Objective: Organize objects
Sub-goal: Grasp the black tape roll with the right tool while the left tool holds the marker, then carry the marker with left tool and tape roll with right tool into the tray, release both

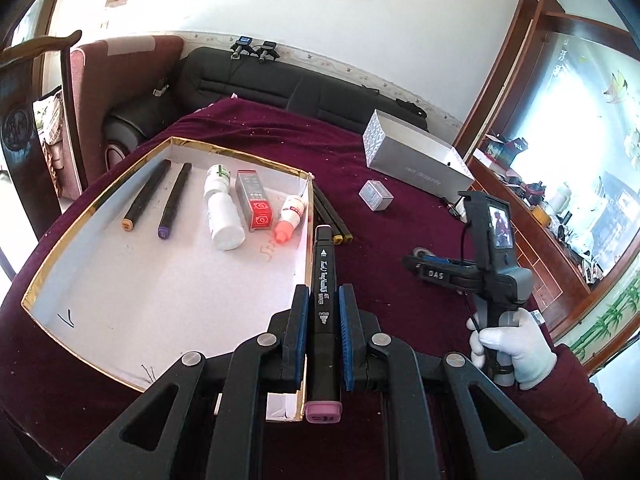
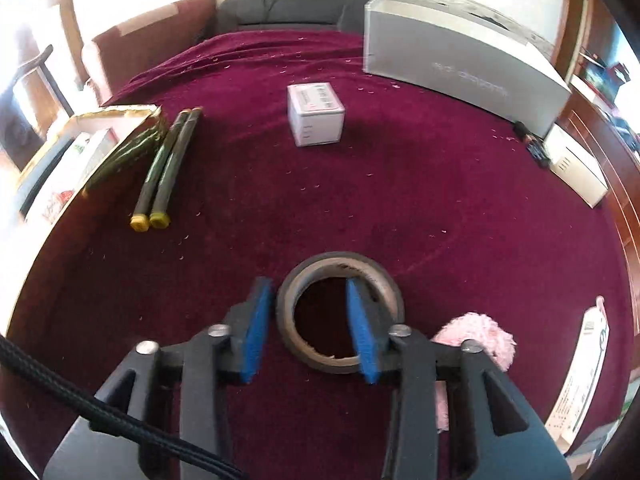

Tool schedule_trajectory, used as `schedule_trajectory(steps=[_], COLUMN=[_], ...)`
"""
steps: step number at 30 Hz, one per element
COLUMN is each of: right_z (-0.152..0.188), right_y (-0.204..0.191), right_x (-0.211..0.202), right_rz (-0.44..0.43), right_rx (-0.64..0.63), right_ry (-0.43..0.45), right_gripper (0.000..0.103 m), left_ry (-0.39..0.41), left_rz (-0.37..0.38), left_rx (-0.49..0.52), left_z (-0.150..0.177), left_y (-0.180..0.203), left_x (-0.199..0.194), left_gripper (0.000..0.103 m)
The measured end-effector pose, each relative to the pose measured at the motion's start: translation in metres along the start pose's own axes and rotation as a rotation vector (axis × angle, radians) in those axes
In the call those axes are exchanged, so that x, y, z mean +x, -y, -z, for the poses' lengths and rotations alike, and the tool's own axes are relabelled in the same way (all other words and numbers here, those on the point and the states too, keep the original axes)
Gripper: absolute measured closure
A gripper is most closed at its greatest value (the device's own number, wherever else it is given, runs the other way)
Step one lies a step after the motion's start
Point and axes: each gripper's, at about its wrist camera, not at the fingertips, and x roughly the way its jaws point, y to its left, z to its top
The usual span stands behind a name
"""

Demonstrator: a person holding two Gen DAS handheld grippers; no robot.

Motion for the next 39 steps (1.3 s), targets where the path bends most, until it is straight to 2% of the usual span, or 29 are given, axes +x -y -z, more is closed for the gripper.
schedule_trajectory(steps=[2, 7, 12, 15, 16, 17, 19, 21, 24, 25, 27, 30, 31, 35, 39], right_z=[0.001, 0.005, 0.006, 0.004, 0.003, 0.002, 0.003, 0.004, 0.000, -0.002, -0.004, -0.004, -0.005, -0.001, 0.000], right_y=[0.003, 0.012, 0.022, 0.031, 0.029, 0.023, 0.009, -0.002, -0.005, -0.003, 0.002, 0.004, 0.003, 0.003, 0.001], right_x=[-0.002, -0.017, -0.047, -0.054, -0.054, -0.053, -0.044, -0.028, 0.001, 0.000, 0.003, 0.002, 0.002, -0.005, -0.016], right_rz=[-0.029, -0.110, -0.273, -0.372, -0.343, -0.279, -0.132, -0.075, -0.019, -0.037, -0.054, -0.084, -0.091, -0.171, -0.228], right_rx=[0.015, 0.082, 0.171, 0.234, 0.212, 0.159, 0.030, -0.077, -0.164, -0.182, -0.183, -0.167, -0.157, -0.079, -0.006], right_ry=[-0.001, 0.035, 0.091, 0.091, 0.083, 0.071, 0.041, 0.015, -0.046, -0.001, -0.013, -0.042, -0.053, -0.065, -0.025], right_gripper=[0.093, 0.095, 0.095, 0.094, 0.092, 0.085, 0.067, 0.067, 0.066, 0.067, 0.069, 0.091, 0.093, 0.094, 0.095], left_ry=[-0.008, -0.012, 0.005, 0.007, 0.007, 0.007, 0.013, 0.015, 0.017, 0.021, 0.031, 0.029, 0.026, 0.016, 0.022], left_rz=[0.006, 0.012, 0.012, 0.011, 0.014, 0.017, 0.022, 0.027, 0.034, 0.039, 0.039, 0.056, 0.061, 0.061, 0.046], left_rx=[-0.006, -0.017, -0.034, -0.038, -0.041, -0.042, -0.044, -0.048, -0.053, -0.049, -0.039, -0.048, -0.052, -0.073, -0.087], left_z=[0.001, -0.001, -0.003, -0.003, -0.002, -0.002, -0.001, 0.000, 0.000, 0.000, 0.000, -0.002, -0.002, -0.004, -0.005], left_y=[-0.003, -0.010, -0.017, -0.020, -0.020, -0.021, -0.021, -0.023, -0.025, -0.026, -0.026, -0.031, -0.033, -0.043, -0.050], left_x=[0.003, 0.008, 0.005, 0.004, 0.004, 0.003, 0.001, 0.000, 0.000, -0.001, -0.002, 0.001, 0.003, 0.008, 0.006], left_gripper=[0.092, 0.092, 0.092, 0.092, 0.092, 0.092, 0.092, 0.092, 0.092, 0.092, 0.092, 0.092, 0.092, 0.092, 0.092])
